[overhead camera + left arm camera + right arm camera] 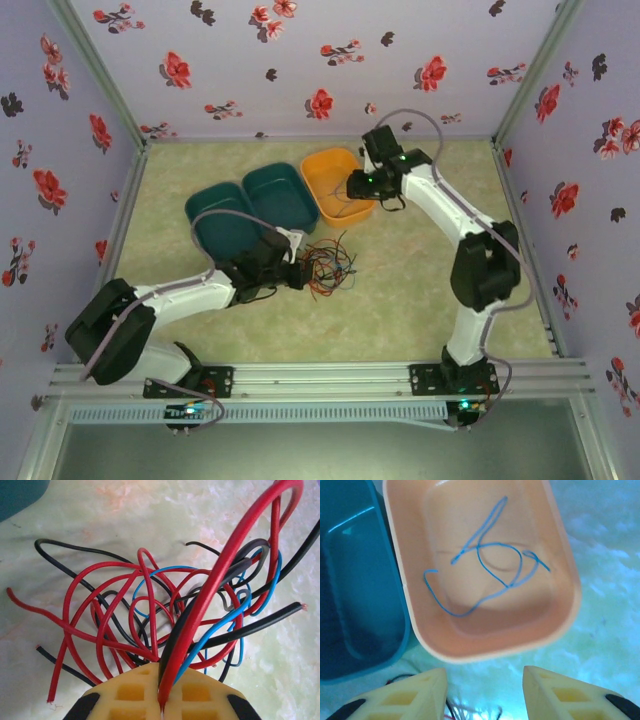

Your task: Untangle the cables

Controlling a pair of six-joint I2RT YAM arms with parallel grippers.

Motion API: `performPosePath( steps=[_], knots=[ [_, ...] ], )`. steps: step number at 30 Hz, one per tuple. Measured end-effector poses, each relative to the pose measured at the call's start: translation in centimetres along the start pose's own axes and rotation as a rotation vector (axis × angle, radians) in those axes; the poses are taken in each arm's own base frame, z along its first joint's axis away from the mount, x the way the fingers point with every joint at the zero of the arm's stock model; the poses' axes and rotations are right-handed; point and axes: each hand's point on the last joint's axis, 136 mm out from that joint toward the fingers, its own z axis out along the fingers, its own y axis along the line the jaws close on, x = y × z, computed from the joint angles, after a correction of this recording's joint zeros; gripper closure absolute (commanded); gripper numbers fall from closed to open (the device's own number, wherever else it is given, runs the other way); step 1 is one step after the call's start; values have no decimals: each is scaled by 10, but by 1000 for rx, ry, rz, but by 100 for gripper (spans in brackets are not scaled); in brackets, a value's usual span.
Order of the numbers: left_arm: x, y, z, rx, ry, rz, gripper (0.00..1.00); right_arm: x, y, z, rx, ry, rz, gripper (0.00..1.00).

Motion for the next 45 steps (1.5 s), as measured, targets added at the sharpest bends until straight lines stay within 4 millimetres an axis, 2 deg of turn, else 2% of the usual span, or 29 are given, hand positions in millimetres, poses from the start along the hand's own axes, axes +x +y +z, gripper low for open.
performPosePath(
  steps=[9,13,19,24,28,36,45],
  knots=[
    [-2,10,0,-1,12,-121,100,51,-9,-60,-66,-126,56,59],
    [-4,8,0,1,19,-151,100,86,-6,-66,-95,-130,70,61],
    [-8,5,1,11,17,-192,100,145,-3,-40,-118,-52,131,63],
    [-4,7,4,3,30,-222,100,180,-12,-11,-128,23,247,66],
    [-4,6,4,10,31,-235,100,187,-8,4,-166,52,326,68],
    [-6,5,5,18,24,-248,100,182,5,24,-231,70,406,71],
    [-6,5,7,22,23,-248,100,191,7,43,-247,110,460,75]
  ],
)
